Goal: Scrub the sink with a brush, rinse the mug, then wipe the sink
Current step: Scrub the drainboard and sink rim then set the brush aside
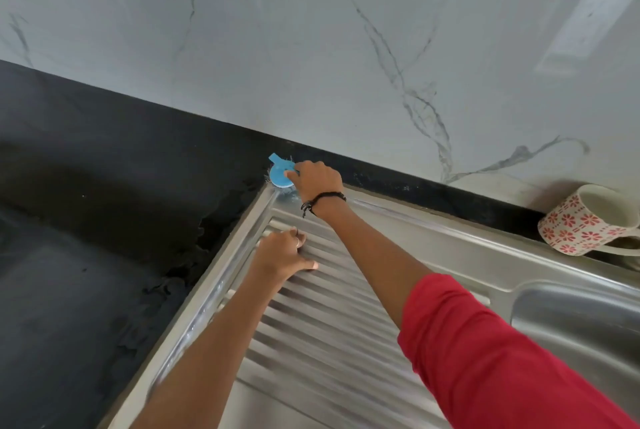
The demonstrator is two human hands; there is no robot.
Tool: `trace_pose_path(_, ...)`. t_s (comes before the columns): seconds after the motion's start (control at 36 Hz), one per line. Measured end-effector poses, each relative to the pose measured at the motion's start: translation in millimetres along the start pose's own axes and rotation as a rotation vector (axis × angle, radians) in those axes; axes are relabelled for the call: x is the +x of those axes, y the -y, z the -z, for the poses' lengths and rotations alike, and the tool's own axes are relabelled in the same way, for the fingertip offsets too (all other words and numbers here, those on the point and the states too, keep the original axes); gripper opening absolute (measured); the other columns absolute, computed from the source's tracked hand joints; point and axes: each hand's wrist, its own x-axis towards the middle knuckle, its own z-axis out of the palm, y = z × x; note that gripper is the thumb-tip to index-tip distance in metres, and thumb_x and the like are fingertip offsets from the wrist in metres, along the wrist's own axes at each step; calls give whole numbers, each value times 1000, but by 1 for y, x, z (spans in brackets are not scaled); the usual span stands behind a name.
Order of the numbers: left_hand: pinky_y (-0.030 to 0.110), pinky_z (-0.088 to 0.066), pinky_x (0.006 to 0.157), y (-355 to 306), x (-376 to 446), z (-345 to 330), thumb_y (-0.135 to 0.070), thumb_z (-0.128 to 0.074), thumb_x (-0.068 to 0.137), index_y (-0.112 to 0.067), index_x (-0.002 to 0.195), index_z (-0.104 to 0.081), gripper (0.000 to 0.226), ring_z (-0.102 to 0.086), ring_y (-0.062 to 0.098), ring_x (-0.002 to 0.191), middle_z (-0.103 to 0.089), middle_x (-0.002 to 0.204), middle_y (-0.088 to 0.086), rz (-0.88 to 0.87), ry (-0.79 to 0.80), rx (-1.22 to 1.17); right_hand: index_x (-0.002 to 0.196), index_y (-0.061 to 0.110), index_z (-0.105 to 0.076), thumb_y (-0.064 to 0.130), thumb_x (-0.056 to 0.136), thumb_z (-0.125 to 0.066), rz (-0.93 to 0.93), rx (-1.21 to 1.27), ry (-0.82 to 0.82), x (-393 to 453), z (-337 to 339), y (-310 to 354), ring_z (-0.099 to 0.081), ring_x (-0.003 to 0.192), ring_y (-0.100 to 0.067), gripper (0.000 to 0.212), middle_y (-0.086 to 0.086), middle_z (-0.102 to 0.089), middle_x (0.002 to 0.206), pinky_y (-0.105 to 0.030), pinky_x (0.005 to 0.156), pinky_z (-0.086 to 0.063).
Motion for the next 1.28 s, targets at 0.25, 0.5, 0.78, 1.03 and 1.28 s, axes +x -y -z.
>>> trace_pose_path(0.25, 23, -36, 97, -1, -1, 2, -45, -67, 80, -13, 132, -50, 63, -50, 17, 120, -55, 131, 3, 28, 0, 1, 122, 16, -56, 40, 100, -31, -7, -21, 25, -29, 11, -40, -59, 84, -24, 40, -9, -63, 95, -34, 73, -48)
trace_pose_path(0.5, 27, -34, 102, -1, -4, 1, -38, -69, 81, -10, 136, -46, 66, -48, 21, 124, -52, 135, 6, 52, -4, -95, 119, 14, -57, 39, 100, -31, -195, -59, 2, -96, 33, -101, -55, 73, -22, 40, -11, -65, 92, -30, 58, -44)
trace_pose_path(0.78, 28, -35, 101, -3, -3, -1, -36, -70, 80, -4, 128, -53, 60, -48, 21, 123, -53, 133, 7, 8, -26, -76, 111, 8, -59, 31, 98, -35, -106, 39, 53, -44, 6, -33, -60, 97, -31, 36, -16, -64, 108, -37, 77, -46)
trace_pose_path(1.03, 27, -32, 105, -1, -1, -1, -43, -67, 81, -12, 139, -42, 71, -42, 20, 130, -44, 144, 4, -9, -6, -3, 113, 10, -58, 31, 98, -35, -85, 7, 76, -44, 12, -29, -62, 94, -28, 34, -13, -65, 106, -36, 78, -49)
trace_pose_path(1.28, 28, -30, 106, 0, -4, 2, -41, -66, 83, -10, 140, -41, 69, -41, 22, 131, -43, 144, 4, -21, -1, -29, 107, 9, -62, 40, 93, -44, -336, 2, 123, -87, 47, -108, -59, 84, -26, 38, -13, -65, 101, -32, 71, -43)
